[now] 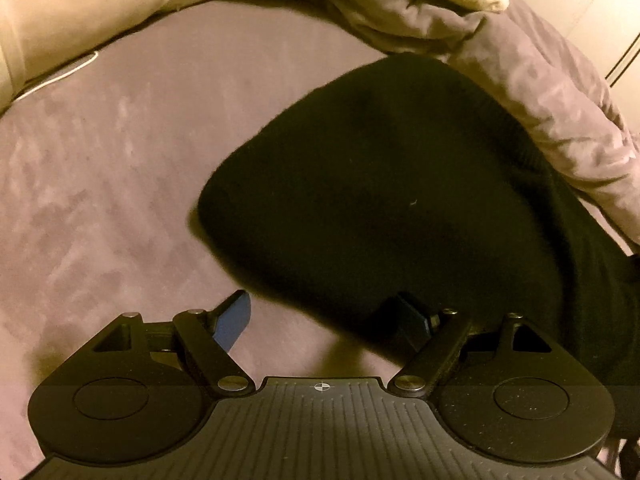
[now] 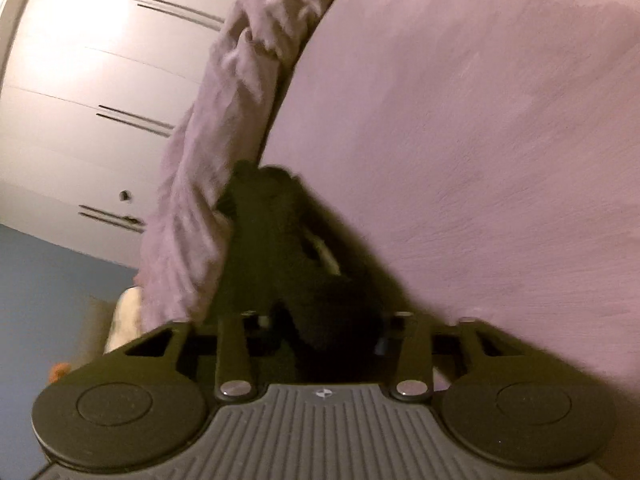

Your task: Fold small clothes

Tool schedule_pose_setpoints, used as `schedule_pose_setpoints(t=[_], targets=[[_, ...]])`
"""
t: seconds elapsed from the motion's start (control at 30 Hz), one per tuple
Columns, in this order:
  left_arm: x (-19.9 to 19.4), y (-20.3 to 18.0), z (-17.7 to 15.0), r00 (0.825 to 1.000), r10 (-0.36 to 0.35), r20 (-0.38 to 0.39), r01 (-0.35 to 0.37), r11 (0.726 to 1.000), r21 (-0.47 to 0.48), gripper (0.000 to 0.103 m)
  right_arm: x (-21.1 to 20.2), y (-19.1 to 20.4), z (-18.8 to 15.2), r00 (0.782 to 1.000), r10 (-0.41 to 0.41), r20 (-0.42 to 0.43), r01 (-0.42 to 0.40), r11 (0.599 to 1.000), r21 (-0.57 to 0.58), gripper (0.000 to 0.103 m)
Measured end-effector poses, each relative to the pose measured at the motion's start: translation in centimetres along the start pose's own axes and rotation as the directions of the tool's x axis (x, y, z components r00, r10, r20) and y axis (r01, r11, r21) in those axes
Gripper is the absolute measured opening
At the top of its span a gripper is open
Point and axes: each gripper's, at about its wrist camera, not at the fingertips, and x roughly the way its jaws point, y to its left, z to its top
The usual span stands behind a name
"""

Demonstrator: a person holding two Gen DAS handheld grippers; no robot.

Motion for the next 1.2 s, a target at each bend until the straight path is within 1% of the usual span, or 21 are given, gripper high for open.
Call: schedule_pose_setpoints(t=[0.07,0.13,0.17,0.23,0.27,0.33,0.37,0.4,0.43,0.47,0.53,0.6,0.67,0.73,0.8,0.83,0.9,0.97,1.07,1.13,1.2], targets=[[-0.2,0.2,0.2,1.000,0.010,0.012,-0.010,1.000,-0.008,0.084,-0.9,2.5,0.2,0.999,-0.013,0.051,0.019,0.990,-0.136,0.021],[-0.3,0.4,0.6,0.999,0.028,0.029,-0.028,0.999,-0.017,0.084,-2.4,5.6,-0.7,0.989,-0.035,0.146,0.081,0.944,-0.320,0.020],[-0.6,0.6,0.7,0.998,0.051,0.043,-0.050,0.999,-0.022,0.084,-2.8,6.7,-1.5,0.978,-0.049,0.202,0.127,0.910,-0.394,0.020],[-1.1,0.8,0.9,0.991,0.097,0.087,-0.097,0.995,-0.010,0.084,-2.5,7.8,-3.5,0.947,-0.117,0.298,0.263,0.812,-0.520,0.020],[-1.3,0.8,1.0,0.987,0.117,0.106,-0.118,0.993,0.002,0.084,-1.4,7.4,-4.1,0.938,-0.170,0.302,0.315,0.781,-0.540,0.021],[-1.4,0.7,1.4,0.983,0.129,0.130,-0.136,0.989,0.050,0.084,1.2,5.5,-3.7,0.922,-0.311,0.230,0.387,0.753,-0.532,0.024],[-1.4,0.5,1.6,0.982,0.136,0.133,-0.147,0.986,0.075,0.084,1.4,4.7,-3.5,0.923,-0.316,0.222,0.386,0.765,-0.515,0.030],[-1.4,0.3,1.8,0.979,0.146,0.142,-0.160,0.982,0.099,0.084,0.6,4.5,-3.2,0.933,-0.279,0.228,0.357,0.798,-0.485,0.035],[-1.4,0.1,1.9,0.976,0.151,0.155,-0.171,0.977,0.124,0.084,-0.2,4.6,-2.8,0.933,-0.272,0.236,0.353,0.817,-0.455,0.040],[-1.5,-0.3,2.0,0.972,0.158,0.173,-0.185,0.971,0.154,0.084,-0.7,4.8,-2.6,0.925,-0.280,0.258,0.370,0.823,-0.432,0.047],[-1.6,-1.4,2.1,0.966,0.150,0.209,-0.193,0.960,0.204,0.085,-2.3,5.5,-2.6,0.890,-0.293,0.351,0.429,0.800,-0.419,0.047],[-1.4,-2.8,2.1,0.966,0.126,0.224,-0.181,0.952,0.245,0.089,-3.2,7.0,-3.4,0.861,-0.269,0.432,0.463,0.765,-0.447,0.047],[-0.7,-4.2,2.3,0.963,0.136,0.234,-0.198,0.943,0.268,0.094,-3.3,8.5,-4.5,0.871,-0.211,0.443,0.442,0.728,-0.524,0.046],[0.2,-5.2,2.6,0.964,0.135,0.227,-0.198,0.938,0.286,0.094,-1.8,10.5,-6.4,0.911,-0.148,0.384,0.378,0.670,-0.639,0.041],[0.8,-5.9,2.6,0.969,0.129,0.213,-0.190,0.935,0.300,0.093,0.5,12.0,-8.6,0.953,-0.112,0.282,0.291,0.604,-0.742,0.027],[1.1,-6.1,2.5,0.968,0.137,0.211,-0.198,0.931,0.306,0.093,2.1,12.8,-10.0,0.969,-0.104,0.223,0.243,0.553,-0.797,0.023],[1.6,-6.2,2.4,0.966,0.150,0.209,-0.212,0.925,0.316,0.094,4.8,13.9,-12.7,0.980,-0.114,0.164,0.199,0.464,-0.863,0.022],[1.8,-6.0,2.4,0.967,0.150,0.208,-0.212,0.923,0.320,0.095,7.3,15.0,-15.2,0.985,-0.125,0.116,0.157,0.392,-0.906,0.022],[1.8,-5.6,2.4,0.968,0.151,0.200,-0.211,0.922,0.326,0.098,10.4,16.3,-18.4,0.992,-0.116,0.047,0.083,0.323,-0.943,0.021],[1.8,-5.3,2.5,0.970,0.144,0.197,-0.203,0.924,0.324,0.099,12.0,17.0,-20.6,0.992,-0.124,0.031,0.063,0.267,-0.962,0.021],[1.8,-5.1,2.6,0.968,0.147,0.202,-0.208,0.922,0.326,0.101,13.8,17.3,-22.2,0.988,-0.152,0.008,0.045,0.242,-0.969,0.019]])
